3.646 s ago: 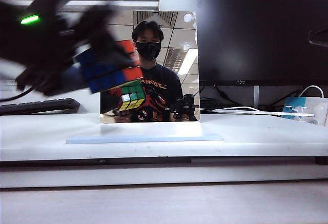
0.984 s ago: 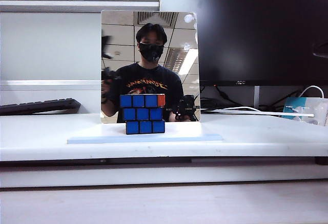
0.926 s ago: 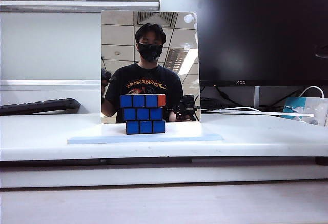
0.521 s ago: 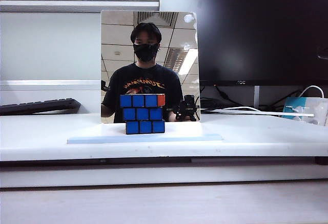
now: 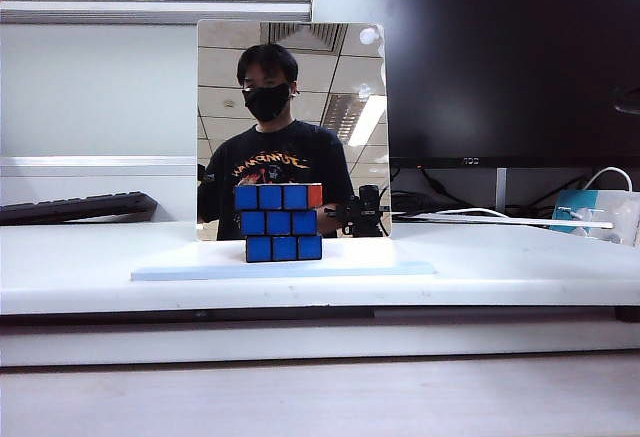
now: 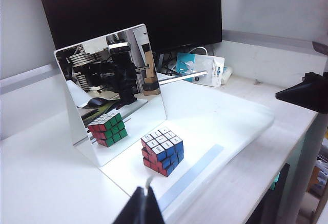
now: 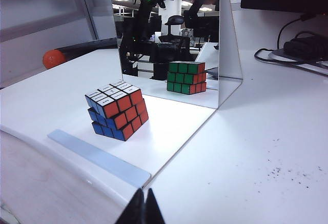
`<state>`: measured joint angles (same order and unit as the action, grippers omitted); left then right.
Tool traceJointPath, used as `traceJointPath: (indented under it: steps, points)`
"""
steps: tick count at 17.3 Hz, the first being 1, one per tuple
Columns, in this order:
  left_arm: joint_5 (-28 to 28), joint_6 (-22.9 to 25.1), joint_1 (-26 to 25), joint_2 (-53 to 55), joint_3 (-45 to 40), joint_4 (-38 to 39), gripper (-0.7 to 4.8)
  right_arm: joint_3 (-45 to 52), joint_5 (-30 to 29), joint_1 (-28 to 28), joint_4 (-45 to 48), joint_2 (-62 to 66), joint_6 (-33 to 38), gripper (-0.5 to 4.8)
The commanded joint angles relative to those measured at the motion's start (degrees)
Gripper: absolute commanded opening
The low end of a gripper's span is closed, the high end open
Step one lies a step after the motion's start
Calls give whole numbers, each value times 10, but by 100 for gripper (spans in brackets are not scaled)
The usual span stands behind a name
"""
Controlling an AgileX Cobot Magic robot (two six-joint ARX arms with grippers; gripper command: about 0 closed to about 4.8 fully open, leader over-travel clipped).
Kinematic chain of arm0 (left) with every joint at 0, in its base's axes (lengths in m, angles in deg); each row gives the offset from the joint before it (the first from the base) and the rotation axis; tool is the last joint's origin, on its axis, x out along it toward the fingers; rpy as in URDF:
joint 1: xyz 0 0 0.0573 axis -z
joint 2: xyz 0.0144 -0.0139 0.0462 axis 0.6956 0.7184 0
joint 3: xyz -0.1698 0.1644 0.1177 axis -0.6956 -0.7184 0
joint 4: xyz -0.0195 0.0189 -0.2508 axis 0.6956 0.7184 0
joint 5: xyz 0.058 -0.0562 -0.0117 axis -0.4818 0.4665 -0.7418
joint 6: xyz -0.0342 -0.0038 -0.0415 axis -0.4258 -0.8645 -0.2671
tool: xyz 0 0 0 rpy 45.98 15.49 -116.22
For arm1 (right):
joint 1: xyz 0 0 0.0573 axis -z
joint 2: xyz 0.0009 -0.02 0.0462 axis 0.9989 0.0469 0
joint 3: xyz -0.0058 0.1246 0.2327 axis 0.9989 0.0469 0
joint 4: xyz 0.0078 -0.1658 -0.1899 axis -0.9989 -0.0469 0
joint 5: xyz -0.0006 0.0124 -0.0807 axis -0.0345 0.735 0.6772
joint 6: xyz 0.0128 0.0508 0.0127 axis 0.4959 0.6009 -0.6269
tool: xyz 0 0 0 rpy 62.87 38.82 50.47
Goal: Move the the Rubik's Cube near the mirror.
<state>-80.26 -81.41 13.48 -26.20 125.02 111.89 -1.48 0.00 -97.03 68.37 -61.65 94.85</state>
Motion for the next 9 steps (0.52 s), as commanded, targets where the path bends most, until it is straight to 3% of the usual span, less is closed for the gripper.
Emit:
traceJointPath:
  steps: [1, 2, 7, 9]
  points:
    - [-1, -2, -21, 0, 1, -3, -4, 3, -3, 0, 6, 0, 2, 0]
    - [22, -2, -75, 2, 1, -4, -4, 3, -3, 0, 5, 0, 2, 0]
    - [20, -4, -245, 2, 1, -1, -5, 3, -3, 0, 5, 0, 2, 0]
    - [29, -57, -314, 2, 1, 21, -5, 3, -3, 0, 5, 0, 2, 0]
